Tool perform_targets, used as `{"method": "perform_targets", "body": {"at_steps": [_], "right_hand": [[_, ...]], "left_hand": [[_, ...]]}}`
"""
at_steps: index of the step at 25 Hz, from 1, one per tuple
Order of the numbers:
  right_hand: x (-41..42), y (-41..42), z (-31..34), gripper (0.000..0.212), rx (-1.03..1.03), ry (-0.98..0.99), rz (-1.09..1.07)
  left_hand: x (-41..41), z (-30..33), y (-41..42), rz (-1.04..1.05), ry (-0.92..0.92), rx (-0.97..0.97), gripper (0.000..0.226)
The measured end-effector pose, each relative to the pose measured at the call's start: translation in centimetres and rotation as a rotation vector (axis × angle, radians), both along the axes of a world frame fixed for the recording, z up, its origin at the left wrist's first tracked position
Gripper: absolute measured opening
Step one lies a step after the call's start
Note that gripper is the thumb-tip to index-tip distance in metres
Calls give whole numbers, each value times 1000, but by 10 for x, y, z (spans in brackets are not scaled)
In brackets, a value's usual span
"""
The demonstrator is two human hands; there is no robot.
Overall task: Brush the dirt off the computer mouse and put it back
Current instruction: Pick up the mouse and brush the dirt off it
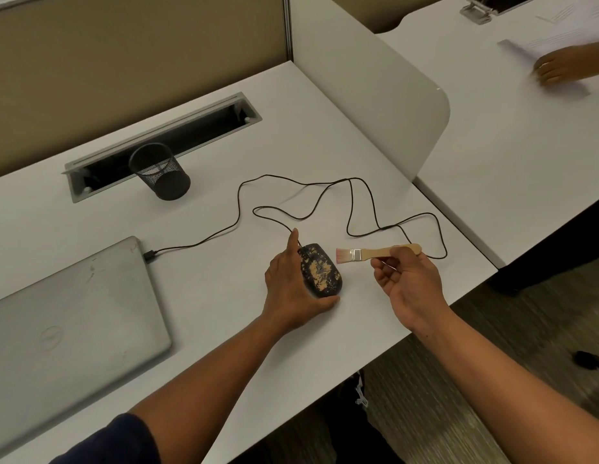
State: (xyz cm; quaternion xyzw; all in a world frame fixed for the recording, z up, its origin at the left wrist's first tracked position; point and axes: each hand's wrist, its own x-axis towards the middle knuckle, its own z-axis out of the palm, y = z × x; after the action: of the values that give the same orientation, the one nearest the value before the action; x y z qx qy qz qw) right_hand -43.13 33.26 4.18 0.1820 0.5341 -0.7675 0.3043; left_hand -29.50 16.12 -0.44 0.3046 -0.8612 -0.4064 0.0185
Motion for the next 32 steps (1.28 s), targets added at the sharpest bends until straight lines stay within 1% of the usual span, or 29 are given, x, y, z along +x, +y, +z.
{"method": "perform_targets", "body": {"at_steps": [5, 8, 11, 14, 17, 19, 21, 25, 28, 32], "right_hand": [[-2, 13, -3, 3, -25, -24, 18], [5, 19, 2, 2, -41, -23, -28], [31, 22, 11, 5, -52, 5, -94], [73, 35, 26, 12, -70, 41, -207], [118, 58, 41, 16, -70, 32, -337], [142, 76, 49, 15, -64, 25, -400], [160, 97, 57, 10, -55, 15, -463], [180, 147, 62, 4, -57, -23, -555], [182, 185, 54, 4, -72, -60, -604], [186, 221, 41, 5, -113, -102, -654]], "left_hand": [[8, 15, -1, -63, 43, 50, 144], [19, 25, -4, -160, 57, 98, 147], [34, 33, -7, -298, 65, 98, 149], [49, 44, -5, -465, 84, 73, 149], [63, 56, 3, -622, 107, 70, 149], [69, 63, 14, -702, 121, 83, 150], [73, 70, 30, -782, 138, 102, 149], [71, 75, 71, -903, 141, 130, 149], [64, 73, 103, -943, 112, 142, 150], [59, 69, 137, -1013, 49, 110, 152]]}}
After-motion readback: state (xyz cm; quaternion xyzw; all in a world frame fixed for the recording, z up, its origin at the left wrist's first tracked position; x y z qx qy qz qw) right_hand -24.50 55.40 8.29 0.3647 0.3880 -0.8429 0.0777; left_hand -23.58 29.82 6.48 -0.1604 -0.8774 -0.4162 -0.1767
